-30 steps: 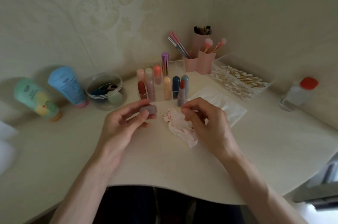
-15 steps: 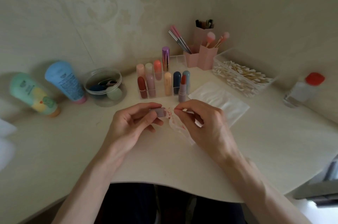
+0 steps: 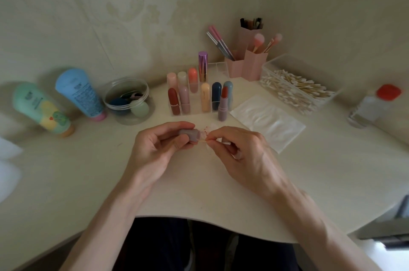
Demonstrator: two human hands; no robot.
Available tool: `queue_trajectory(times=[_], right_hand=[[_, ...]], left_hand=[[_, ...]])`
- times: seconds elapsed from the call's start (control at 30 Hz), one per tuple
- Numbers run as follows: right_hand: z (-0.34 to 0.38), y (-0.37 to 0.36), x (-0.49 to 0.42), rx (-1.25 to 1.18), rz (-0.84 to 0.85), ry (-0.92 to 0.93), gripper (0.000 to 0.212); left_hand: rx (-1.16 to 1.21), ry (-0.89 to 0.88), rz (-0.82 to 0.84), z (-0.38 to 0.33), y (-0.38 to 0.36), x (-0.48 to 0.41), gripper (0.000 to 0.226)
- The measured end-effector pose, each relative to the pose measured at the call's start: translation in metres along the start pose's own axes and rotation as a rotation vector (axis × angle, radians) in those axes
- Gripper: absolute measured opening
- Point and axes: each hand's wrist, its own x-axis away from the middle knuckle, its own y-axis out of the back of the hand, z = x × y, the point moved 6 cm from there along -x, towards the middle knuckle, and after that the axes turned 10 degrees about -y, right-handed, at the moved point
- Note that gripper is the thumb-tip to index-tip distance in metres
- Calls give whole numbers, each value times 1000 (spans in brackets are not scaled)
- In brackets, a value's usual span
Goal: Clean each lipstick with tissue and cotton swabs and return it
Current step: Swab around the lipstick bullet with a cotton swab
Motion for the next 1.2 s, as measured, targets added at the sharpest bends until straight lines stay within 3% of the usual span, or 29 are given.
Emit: queue_trajectory(times=[0.6, 1.2], right_hand=[[-9, -5, 0, -211, 67, -178, 8], [-6, -1, 3, -106, -14, -215, 15]], left_hand=[[-26, -3, 12, 0, 0, 1, 23], [-40, -2, 45, 1, -1, 2, 25]])
